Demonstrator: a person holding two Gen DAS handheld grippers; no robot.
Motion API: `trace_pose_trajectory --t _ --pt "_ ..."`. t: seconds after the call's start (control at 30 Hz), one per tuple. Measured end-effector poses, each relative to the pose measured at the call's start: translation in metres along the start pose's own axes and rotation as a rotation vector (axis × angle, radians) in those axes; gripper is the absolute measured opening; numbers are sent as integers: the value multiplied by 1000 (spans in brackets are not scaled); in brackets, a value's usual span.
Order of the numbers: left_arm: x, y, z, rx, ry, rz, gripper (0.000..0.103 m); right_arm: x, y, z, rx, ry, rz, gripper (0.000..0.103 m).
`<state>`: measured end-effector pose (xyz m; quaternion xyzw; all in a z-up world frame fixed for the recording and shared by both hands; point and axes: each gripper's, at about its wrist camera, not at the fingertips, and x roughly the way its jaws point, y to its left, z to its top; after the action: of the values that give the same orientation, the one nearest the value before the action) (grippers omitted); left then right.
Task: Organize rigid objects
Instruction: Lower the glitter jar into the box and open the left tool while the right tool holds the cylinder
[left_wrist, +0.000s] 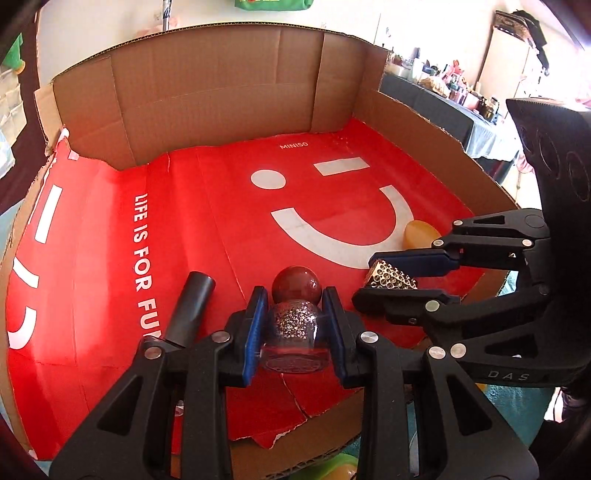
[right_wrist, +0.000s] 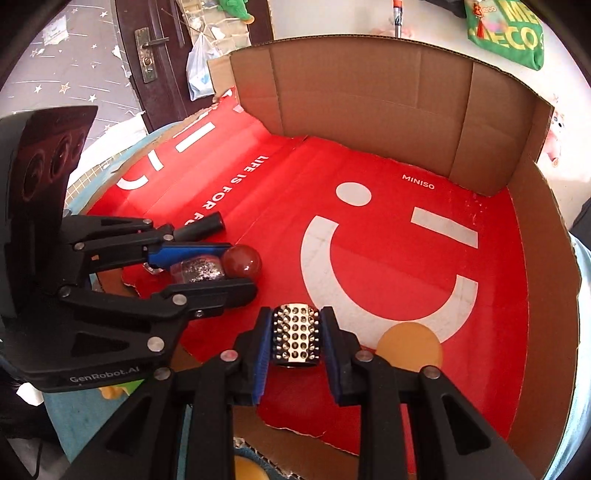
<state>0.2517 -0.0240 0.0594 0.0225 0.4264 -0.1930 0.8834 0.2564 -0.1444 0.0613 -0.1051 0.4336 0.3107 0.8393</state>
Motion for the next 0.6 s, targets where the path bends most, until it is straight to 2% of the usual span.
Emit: trace_pose_trajectory --t 0.6 --pt "0 2 0 2 -6 1 29 1 1 0 -17 0 -2 31"
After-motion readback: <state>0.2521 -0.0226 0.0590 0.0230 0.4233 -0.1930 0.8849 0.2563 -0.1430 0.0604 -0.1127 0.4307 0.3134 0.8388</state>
